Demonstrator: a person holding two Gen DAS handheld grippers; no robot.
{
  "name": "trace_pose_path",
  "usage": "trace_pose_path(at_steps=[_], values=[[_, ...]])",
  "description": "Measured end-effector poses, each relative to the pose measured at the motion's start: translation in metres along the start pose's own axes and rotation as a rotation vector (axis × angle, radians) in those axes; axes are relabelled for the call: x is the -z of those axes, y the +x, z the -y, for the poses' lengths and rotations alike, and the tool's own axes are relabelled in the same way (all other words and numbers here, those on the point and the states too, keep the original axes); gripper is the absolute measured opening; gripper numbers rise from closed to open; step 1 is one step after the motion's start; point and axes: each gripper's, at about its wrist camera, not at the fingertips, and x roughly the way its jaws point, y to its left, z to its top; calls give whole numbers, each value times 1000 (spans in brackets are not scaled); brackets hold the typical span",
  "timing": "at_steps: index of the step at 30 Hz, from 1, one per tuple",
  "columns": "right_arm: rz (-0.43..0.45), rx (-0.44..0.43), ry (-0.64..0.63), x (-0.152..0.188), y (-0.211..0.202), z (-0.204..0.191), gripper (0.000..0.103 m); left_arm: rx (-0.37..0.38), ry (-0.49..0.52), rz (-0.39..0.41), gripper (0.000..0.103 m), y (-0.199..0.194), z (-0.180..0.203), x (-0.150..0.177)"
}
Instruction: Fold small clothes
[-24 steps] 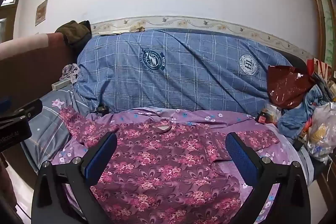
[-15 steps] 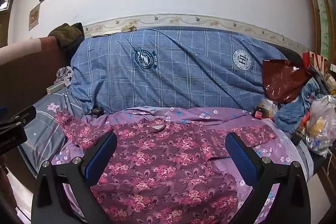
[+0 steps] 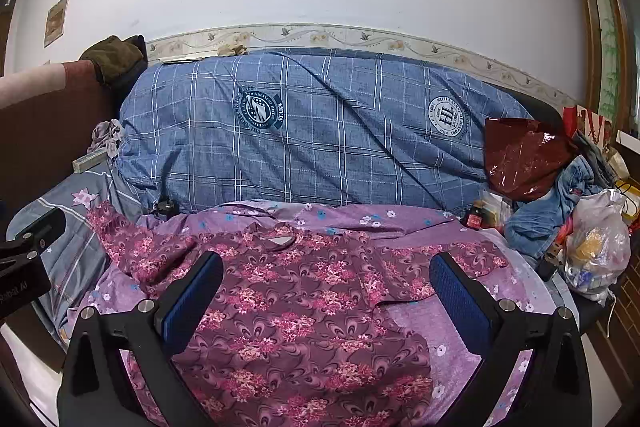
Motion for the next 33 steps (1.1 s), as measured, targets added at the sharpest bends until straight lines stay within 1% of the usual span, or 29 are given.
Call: trace_pose_path(at_steps=[10, 33], values=[[-14, 7, 2, 3, 5, 2, 103, 14, 32, -8, 103, 0, 14, -3], [-43, 21, -9, 6, 16, 1, 103, 28, 49, -31, 103, 9, 22, -5]])
